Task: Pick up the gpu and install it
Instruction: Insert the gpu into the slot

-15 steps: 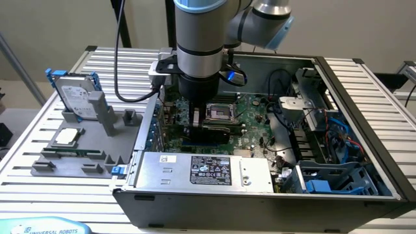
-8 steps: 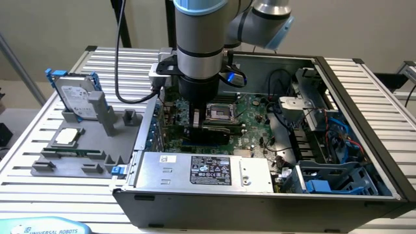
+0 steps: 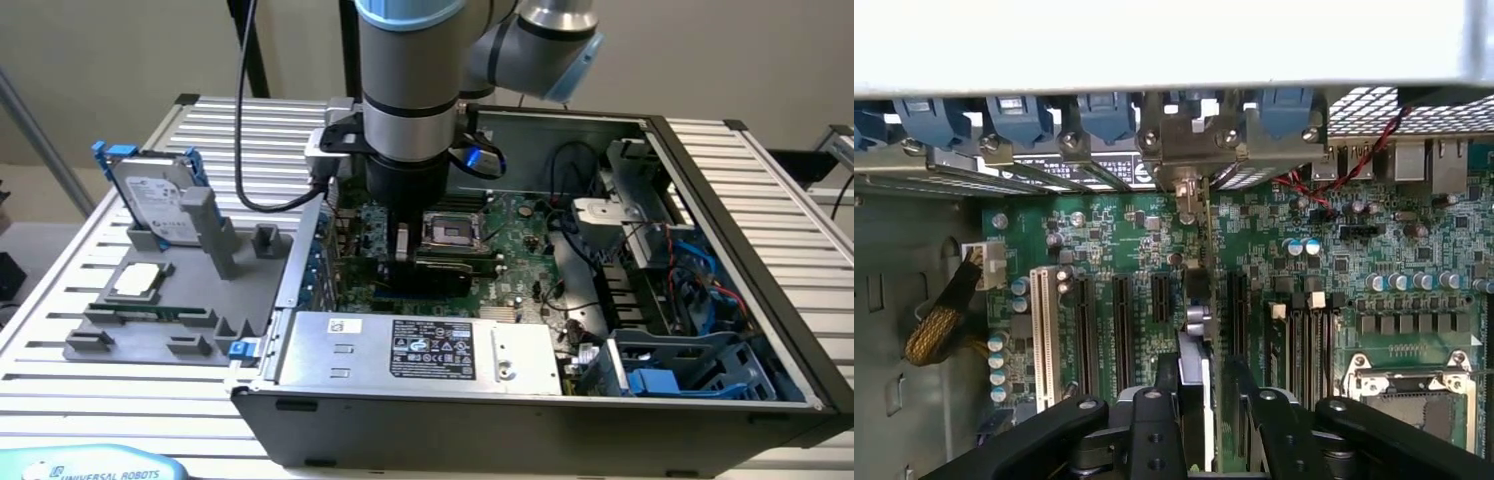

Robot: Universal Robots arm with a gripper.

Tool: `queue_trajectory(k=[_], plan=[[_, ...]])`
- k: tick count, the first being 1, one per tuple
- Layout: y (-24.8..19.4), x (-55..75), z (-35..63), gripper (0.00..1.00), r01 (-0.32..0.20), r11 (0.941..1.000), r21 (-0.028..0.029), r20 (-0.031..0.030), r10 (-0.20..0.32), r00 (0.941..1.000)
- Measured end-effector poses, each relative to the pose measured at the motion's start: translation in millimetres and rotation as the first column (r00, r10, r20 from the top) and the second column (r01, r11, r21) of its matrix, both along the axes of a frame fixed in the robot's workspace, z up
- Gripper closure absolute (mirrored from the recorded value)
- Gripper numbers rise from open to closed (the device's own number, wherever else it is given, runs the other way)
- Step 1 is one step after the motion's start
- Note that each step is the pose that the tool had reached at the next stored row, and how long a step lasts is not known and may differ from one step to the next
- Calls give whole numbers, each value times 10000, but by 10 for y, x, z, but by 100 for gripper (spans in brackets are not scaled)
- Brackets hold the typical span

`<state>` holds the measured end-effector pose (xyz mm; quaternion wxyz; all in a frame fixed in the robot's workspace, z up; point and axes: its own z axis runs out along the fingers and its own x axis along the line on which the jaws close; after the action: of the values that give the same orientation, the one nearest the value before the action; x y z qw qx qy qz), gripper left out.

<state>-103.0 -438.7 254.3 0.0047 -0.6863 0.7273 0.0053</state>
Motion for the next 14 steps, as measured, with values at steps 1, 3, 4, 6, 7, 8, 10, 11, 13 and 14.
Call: queue_trajectory(k=[1, 3, 4, 6, 7, 8, 10, 11, 13, 14], plan=[[0, 0, 29, 68, 0, 10000, 0, 1, 0, 10000], [0, 0, 114, 68, 0, 10000, -1, -1, 0, 10000], [0, 0, 159, 68, -2, 10000, -2, -1, 2, 10000], [0, 0, 249, 68, -7, 10000, -4, -2, 7, 10000], [0, 0, 289, 68, -8, 10000, -1, 0, 8, 10000], [0, 0, 321, 68, -9, 10000, -2, -1, 9, 10000], [0, 0, 369, 68, -10, 10000, -1, 0, 10, 10000], [0, 0, 383, 70, -11, 10000, -3, -1, 11, 10000], [0, 0, 393, 77, -11, 10000, -1, 0, 11, 10000], [1, 0, 393, 83, -11, 10000, 2, 2, 11, 10000]])
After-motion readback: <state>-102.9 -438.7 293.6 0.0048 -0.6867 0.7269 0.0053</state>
